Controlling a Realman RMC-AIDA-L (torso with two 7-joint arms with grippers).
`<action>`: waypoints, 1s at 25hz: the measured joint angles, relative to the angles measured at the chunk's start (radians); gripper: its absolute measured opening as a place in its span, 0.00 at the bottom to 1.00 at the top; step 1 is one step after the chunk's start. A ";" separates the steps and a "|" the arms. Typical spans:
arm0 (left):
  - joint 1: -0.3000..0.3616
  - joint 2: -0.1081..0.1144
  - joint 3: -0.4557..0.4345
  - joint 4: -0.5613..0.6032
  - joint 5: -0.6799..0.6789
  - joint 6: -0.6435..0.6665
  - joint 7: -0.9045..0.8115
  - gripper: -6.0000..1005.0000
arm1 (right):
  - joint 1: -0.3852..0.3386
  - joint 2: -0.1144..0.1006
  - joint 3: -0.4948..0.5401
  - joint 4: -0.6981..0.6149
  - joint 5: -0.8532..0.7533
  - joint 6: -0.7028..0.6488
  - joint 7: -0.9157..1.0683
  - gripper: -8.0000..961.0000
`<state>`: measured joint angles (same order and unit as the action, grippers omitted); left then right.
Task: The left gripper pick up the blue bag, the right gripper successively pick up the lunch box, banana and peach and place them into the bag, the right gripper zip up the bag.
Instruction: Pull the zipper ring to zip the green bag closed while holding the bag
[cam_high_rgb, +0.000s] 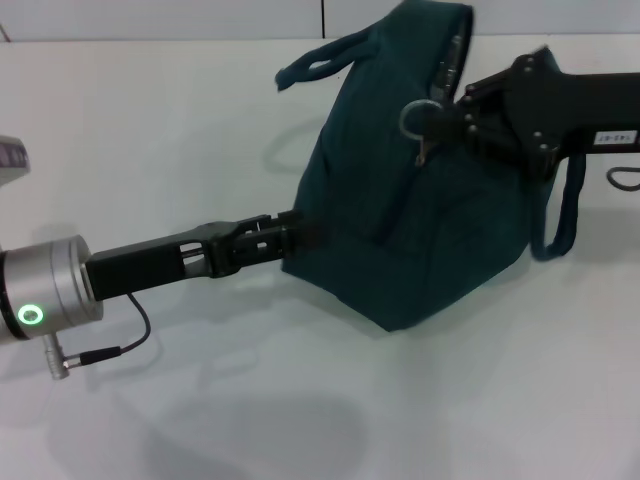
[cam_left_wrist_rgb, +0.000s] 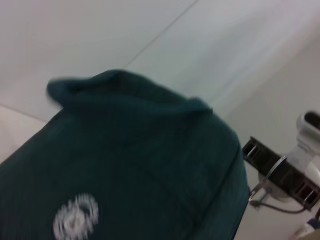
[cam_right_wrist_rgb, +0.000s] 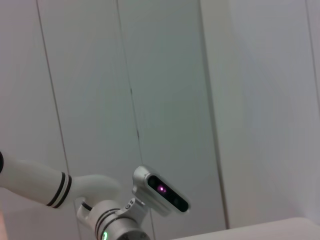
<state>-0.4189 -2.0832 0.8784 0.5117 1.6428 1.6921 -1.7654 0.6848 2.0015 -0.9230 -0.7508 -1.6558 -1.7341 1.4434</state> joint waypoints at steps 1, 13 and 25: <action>0.000 0.000 0.000 -0.001 0.007 -0.002 0.004 0.87 | 0.007 0.001 -0.004 0.009 0.000 0.002 0.000 0.01; 0.012 -0.006 -0.009 -0.009 -0.034 -0.102 0.116 0.87 | 0.028 0.008 -0.065 0.030 -0.002 0.026 0.000 0.01; 0.037 -0.006 -0.003 -0.014 -0.115 -0.094 0.314 0.87 | 0.031 0.001 -0.065 0.050 -0.003 0.018 0.027 0.01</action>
<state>-0.3817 -2.0894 0.8750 0.4973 1.5281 1.5985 -1.4513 0.7158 2.0023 -0.9879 -0.7010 -1.6583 -1.7165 1.4705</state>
